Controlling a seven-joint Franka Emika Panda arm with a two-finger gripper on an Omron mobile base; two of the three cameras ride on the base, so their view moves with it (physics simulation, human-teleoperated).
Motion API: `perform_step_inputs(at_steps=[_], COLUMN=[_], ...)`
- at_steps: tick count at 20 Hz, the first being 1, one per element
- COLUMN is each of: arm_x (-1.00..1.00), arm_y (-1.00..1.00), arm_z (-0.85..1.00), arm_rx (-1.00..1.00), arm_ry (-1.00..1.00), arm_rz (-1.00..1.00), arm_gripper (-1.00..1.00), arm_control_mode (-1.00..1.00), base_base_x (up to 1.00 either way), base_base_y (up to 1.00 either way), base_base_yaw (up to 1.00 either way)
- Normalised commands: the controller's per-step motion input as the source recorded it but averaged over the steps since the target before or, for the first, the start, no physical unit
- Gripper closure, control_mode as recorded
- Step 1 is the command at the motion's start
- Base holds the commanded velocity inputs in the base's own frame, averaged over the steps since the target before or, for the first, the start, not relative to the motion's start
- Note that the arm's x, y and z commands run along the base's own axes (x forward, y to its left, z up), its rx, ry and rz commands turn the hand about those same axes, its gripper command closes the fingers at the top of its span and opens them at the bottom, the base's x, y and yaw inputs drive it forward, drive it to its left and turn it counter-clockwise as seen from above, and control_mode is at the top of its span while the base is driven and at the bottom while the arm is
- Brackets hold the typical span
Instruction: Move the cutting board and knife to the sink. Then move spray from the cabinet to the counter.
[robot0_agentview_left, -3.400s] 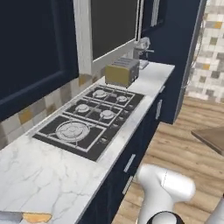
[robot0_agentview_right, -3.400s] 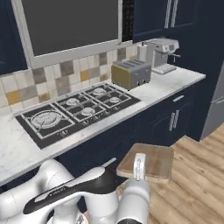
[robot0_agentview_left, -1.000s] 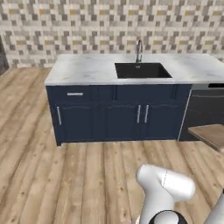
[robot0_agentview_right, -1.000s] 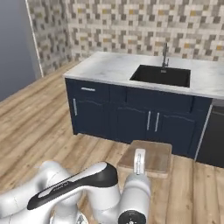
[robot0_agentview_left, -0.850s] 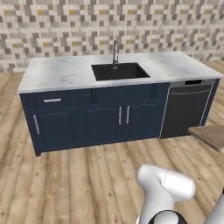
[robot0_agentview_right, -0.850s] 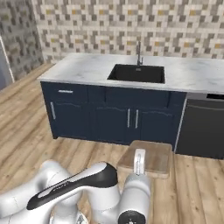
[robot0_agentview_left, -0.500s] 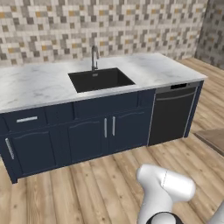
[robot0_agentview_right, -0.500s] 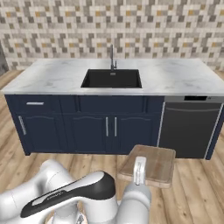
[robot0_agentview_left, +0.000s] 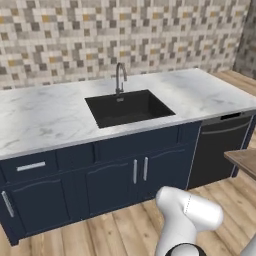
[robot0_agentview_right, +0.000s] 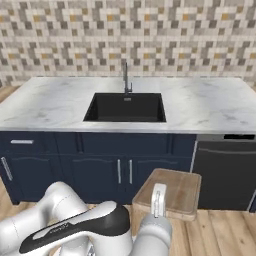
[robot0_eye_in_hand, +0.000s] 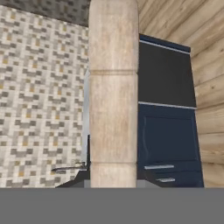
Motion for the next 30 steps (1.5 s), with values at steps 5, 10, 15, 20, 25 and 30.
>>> perform_step_inputs(at_steps=[5, 10, 15, 20, 25, 30], arm_x=[0.00, 0.00, 0.00, 0.00, 0.00, 0.00], arm_y=[0.00, 0.00, 0.00, 0.00, 0.00, 0.00], arm_z=[0.00, 0.00, 0.00, 0.00, 0.00, 0.00], arm_rx=[0.00, 0.00, 0.00, 0.00, 0.00, 0.00], arm_ry=[0.00, 0.00, 0.00, 0.00, 0.00, 0.00], arm_rz=[0.00, 0.00, 0.00, 0.00, 0.00, 0.00], arm_gripper=[1.00, 1.00, 1.00, 1.00, 1.00, 1.00], arm_control_mode=[1.00, 1.00, 1.00, 1.00, 1.00, 1.00], base_base_x=[0.92, 0.62, 0.43, 0.27, 0.39, 0.26], base_base_y=[0.00, 0.00, 0.01, 0.00, -0.02, -0.35], base_base_yaw=[0.01, 0.05, 0.11, 0.18, 0.28, 0.23])
